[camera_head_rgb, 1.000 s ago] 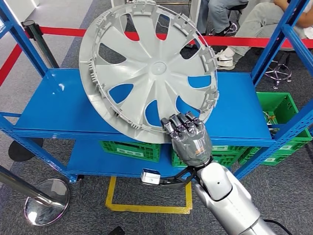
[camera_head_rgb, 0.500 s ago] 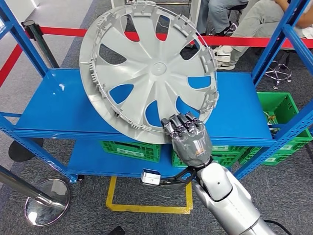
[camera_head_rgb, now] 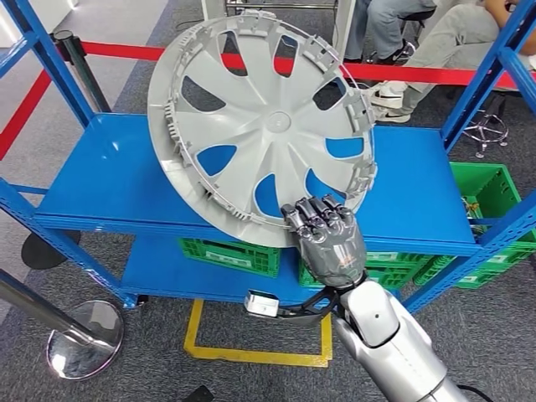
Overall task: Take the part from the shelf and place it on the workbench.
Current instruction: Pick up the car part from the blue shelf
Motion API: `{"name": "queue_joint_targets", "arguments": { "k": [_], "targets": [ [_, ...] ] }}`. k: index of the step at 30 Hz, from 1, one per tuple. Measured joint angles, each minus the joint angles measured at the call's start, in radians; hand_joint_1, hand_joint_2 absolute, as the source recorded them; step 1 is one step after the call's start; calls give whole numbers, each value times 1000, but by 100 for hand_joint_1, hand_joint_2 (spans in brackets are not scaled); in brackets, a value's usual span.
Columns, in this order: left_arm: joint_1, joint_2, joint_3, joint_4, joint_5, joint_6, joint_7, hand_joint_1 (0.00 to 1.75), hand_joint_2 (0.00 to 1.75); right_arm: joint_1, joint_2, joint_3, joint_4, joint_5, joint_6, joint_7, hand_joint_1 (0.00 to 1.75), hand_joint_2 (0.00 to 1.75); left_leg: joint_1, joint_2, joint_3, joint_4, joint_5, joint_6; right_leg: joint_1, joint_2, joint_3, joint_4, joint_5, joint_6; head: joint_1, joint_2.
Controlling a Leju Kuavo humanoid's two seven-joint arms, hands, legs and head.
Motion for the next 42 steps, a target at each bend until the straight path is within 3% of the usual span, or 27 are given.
{"name": "queue_joint_targets", "arguments": {
  "k": [2, 6, 8, 10, 12, 13, 14, 17, 18, 21, 23, 25, 26, 27, 28, 29, 31, 33, 36, 37, 39, 41, 42],
  "targets": [
    [-1, 0, 0, 0, 0, 1, 1, 0, 175, 0, -1, 0, 0, -4, -1, 0, 175, 175, 0, -5, -6, 10, -2, -13, 0, 6, 45, -92, 37, -3, 0, 0],
    [-1, 3, 1, 0, 0, 2, 2, 0, 175, 1, -2, 0, 0, -11, -3, 1, 175, 175, 0, -10, -23, 26, -6, -37, 0, 7, 49, -116, 34, -20, -3, 0],
    [-3, 4, 1, 0, 1, 2, 2, 0, 175, 0, -2, 0, 0, -15, -3, 3, 175, 175, 2, -8, -47, 84, -56, -49, -4, 3, 42, -123, 38, -35, -8, 0],
    [-6, 4, 2, 0, 2, 2, 2, 0, 175, 1, -2, -1, 0, -22, -2, 6, 175, 175, 5, -5, -85, 205, -128, -57, -1, -2, 32, -122, 45, -47, -12, 0],
    [-8, 4, 3, -1, 3, 2, 2, 0, 175, 2, -3, -2, 0, -28, -1, 6, 175, 175, 7, -4, -98, 283, -157, -58, 3, -6, 20, -121, 53, -53, -12, 0],
    [-7, 4, 4, -1, 3, 2, 2, 0, 175, 3, -3, -1, 0, -30, 0, 6, 175, 175, 7, -4, -82, 272, -144, -56, 6, -6, 15, -120, 57, -55, -12, 0],
    [-6, 4, 4, -1, 2, 2, 3, 0, 175, 3, -3, -1, 0, -32, 0, 6, 175, 175, 6, -3, -49, 223, -115, -50, 8, -6, 11, -119, 61, -55, -12, 0],
    [3, 7, 4, -1, 2, 1, 6, 0, 175, 2, -3, -1, 0, -34, 0, 4, 175, 175, -2, -2, 52, 37, -56, -28, 12, -8, -2, -119, 76, -49, -12, 0],
    [6, 8, 4, -1, 2, 1, 6, 0, 175, 2, -3, -1, 0, -35, 0, 4, 175, 175, -6, -2, 62, 9, -54, -23, 10, -9, -7, -120, 84, -44, -12, 0],
    [8, 7, 4, -1, 2, 1, 6, 0, 175, 2, -3, -3, 0, -36, 0, 5, 175, 175, -9, -1, 54, -12, -36, -15, 7, -13, -20, -125, 98, -24, -14, 0],
    [7, 6, 4, -1, 2, 1, 6, 0, 175, 2, -3, -5, 0, -37, 0, 5, 175, 175, -3, 3, 41, -25, -14, -5, 9, -8, -43, -82, 51, -15, -10, 0],
    [5, 6, 4, -1, 2, 1, 6, 0, 175, 2, -3, -6, 0, -35, 0, 3, 175, 175, -2, 4, 21, -25, 3, 1, 8, -3, -81, 35, -35, -10, -8, 0],
    [5, 5, 4, -1, 2, 1, 6, 0, 175, 4, -3, -6, 0, -35, 0, 2, 175, 175, -2, 5, 10, -24, 10, 1, 8, -2, -96, 97, -64, -8, -8, 0],
    [4, 5, 4, -1, 2, 1, 6, 0, 175, 6, -3, -7, 0, -34, 0, 1, 175, 175, -2, 5, -1, -23, 19, 1, 7, -2, -101, 139, -73, -5, -8, 0],
    [3, 5, 4, -1, 2, 1, 6, 0, 175, 8, -3, -7, 0, -34, 0, 1, 175, 175, -2, 4, -12, -21, 27, 0, 7, -1, -90, 147, -62, -4, -8, 0],
    [2, 4, 4, -1, 3, 1, 6, 0, 175, 9, -3, -7, 0, -35, 0, 2, 175, 175, -2, 4, -22, -19, 33, -2, 7, -2, -62, 119, -36, -3, -8, 0],
    [-1, 4, 5, -1, 4, 1, 6, 0, 175, 7, -3, -8, 0, -36, 0, 3, 175, 175, -2, 2, -40, -11, 43, -10, 6, -1, 39, -21, 6, -3, -8, 0],
    [-3, 4, 5, -2, 4, 1, 6, 0, 175, 6, -3, -9, -1, -36, 0, 3, 175, 175, -4, 1, -54, -1, 53, -20, 8, 2, 110, -132, 6, -5, -8, 0],
    [-3, 5, 7, -2, 5, 1, 6, 0, 175, 6, -3, -9, -1, -36, 0, 3, 175, 175, -6, 0, -67, 7, 66, -34, 8, 1, 106, -150, 9, -22, -8, 0],
    [-4, 6, 7, -2, 5, 1, 6, 0, 175, 6, -3, -9, -1, -36, 0, 3, 175, 175, -5, 0, -74, 20, 51, -40, 7, -1, 99, -150, 16, -32, -9, 0],
    [-6, 7, 8, -2, 7, 1, 6, 0, 175, 4, -3, -9, -1, -36, 1, 4, 175, 175, -2, -1, -98, 94, -25, -52, 4, -6, 78, -151, 34, -53, -14, 0],
    [-8, 7, 10, -3, 8, 1, 6, 0, 175, 4, -3, -9, -1, -36, 1, 5, 175, 175, 2, 0, -120, 217, -115, -61, 5, -8, 53, -149, 52, -60, -18, 0],
    [-9, 7, 10, -3, 8, 1, 5, 0, 175, 4, -3, -9, -1, -36, 1, 5, 175, 175, 3, 0, -122, 264, -135, -63, 5, -8, 40, -146, 61, -61, -18, 0]
  ]
}}
